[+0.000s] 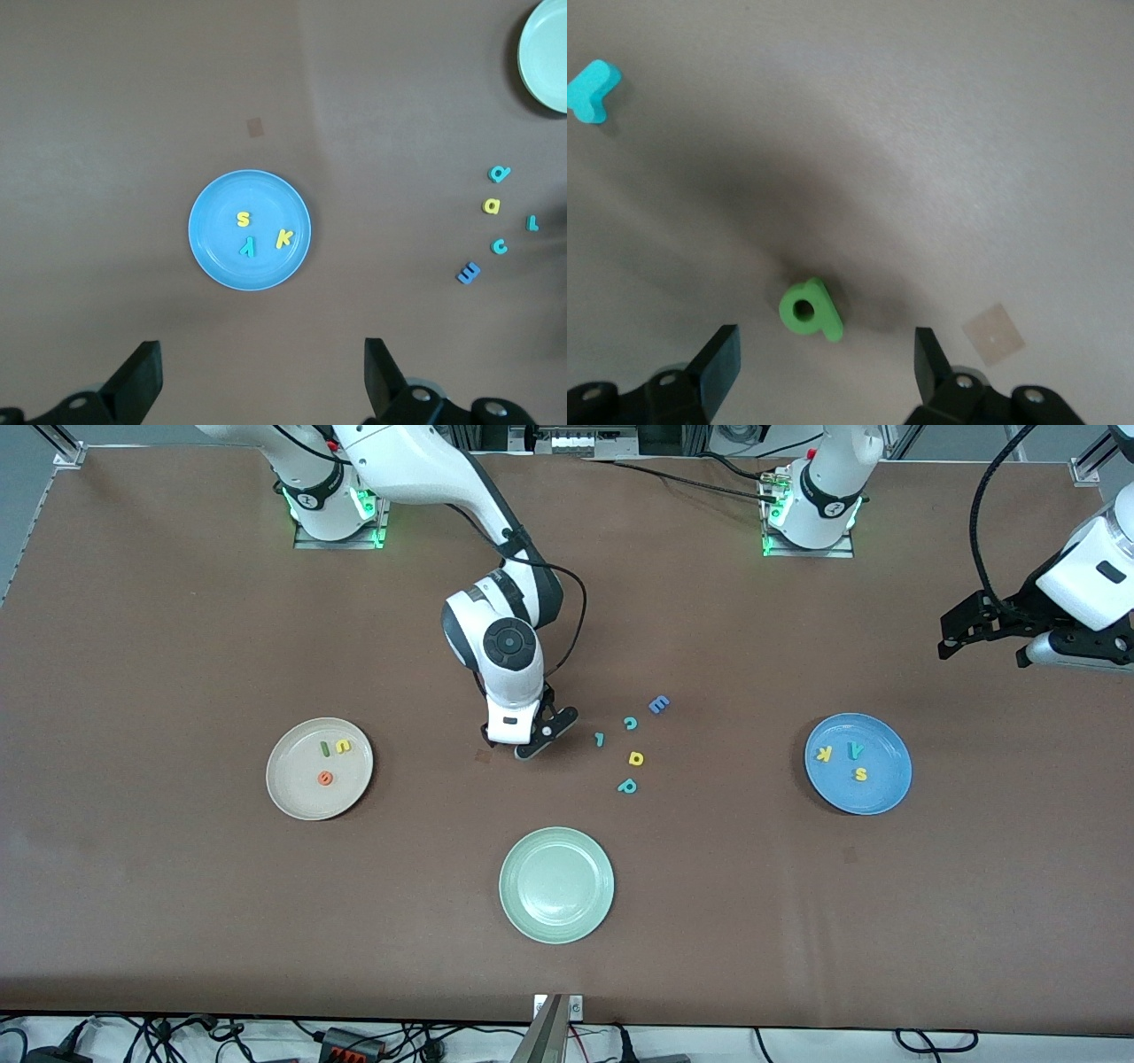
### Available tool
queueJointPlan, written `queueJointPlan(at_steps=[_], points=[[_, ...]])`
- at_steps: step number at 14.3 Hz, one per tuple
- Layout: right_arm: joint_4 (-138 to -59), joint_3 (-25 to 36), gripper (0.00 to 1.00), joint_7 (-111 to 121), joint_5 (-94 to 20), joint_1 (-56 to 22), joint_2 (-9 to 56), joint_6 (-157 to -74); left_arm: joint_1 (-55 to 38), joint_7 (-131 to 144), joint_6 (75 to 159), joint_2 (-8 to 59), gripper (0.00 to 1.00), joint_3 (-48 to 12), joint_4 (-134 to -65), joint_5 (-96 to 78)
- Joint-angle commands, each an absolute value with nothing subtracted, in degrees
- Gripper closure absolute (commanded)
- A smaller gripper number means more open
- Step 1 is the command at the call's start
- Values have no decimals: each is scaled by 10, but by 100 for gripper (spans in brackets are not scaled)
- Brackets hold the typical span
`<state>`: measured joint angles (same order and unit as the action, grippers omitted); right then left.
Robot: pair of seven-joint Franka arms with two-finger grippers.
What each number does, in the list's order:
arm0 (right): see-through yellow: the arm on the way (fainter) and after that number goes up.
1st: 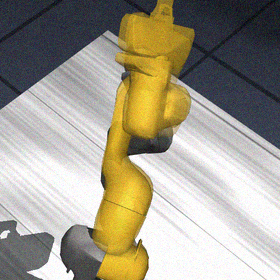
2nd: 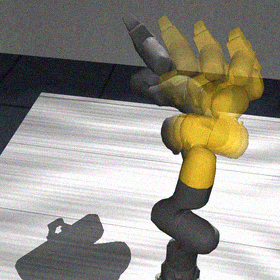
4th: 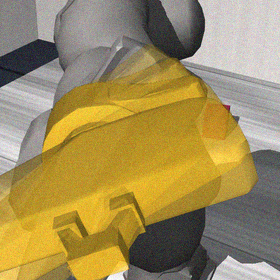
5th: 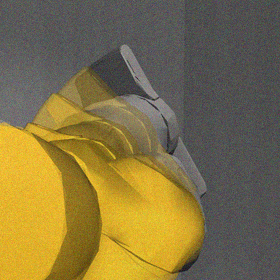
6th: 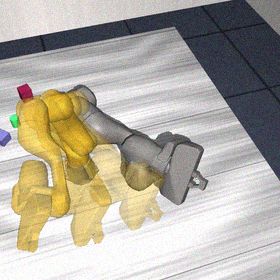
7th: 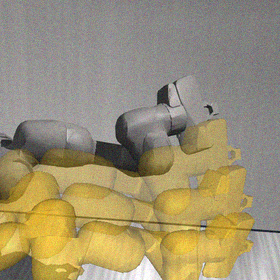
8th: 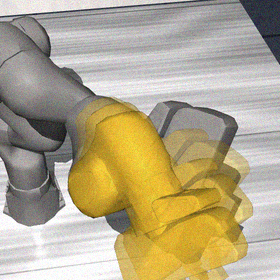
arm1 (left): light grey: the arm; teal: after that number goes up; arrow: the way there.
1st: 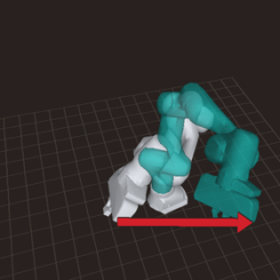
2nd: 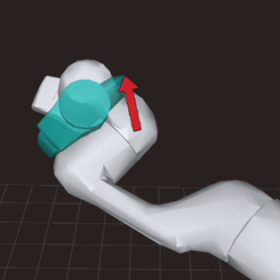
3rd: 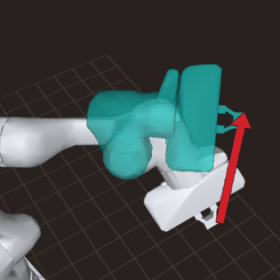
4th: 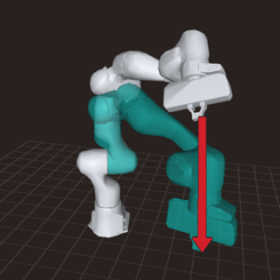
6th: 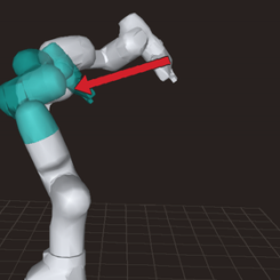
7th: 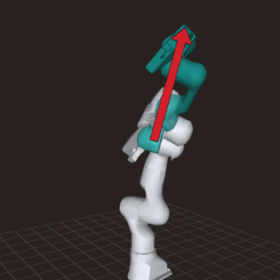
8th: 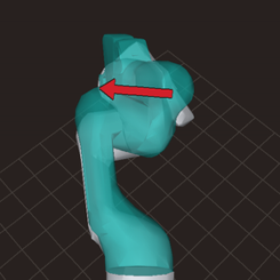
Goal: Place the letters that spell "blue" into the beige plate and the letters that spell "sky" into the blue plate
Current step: 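Grasp the green g with the right gripper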
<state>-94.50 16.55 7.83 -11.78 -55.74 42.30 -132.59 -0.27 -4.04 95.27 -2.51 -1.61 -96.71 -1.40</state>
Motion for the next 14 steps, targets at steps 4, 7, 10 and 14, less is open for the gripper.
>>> queueJointPlan(at_steps=[4, 7, 10, 14], points=[[-936, 150, 42, 110, -115, -556, 436, -1354, -11, -57, 910, 4, 0, -16, -907, -3], [-936, 150, 43, 111, -115, -553, 443, -1355, -11, -75, 910, 9, 0, -15, -904, -2], [-936, 151, 46, 112, -115, -553, 444, -1356, -10, -98, 911, 9, 0, -15, -904, -4], [-936, 151, 61, 112, -114, -549, 444, -1356, -10, -96, 911, 9, 0, -16, -904, -4]])
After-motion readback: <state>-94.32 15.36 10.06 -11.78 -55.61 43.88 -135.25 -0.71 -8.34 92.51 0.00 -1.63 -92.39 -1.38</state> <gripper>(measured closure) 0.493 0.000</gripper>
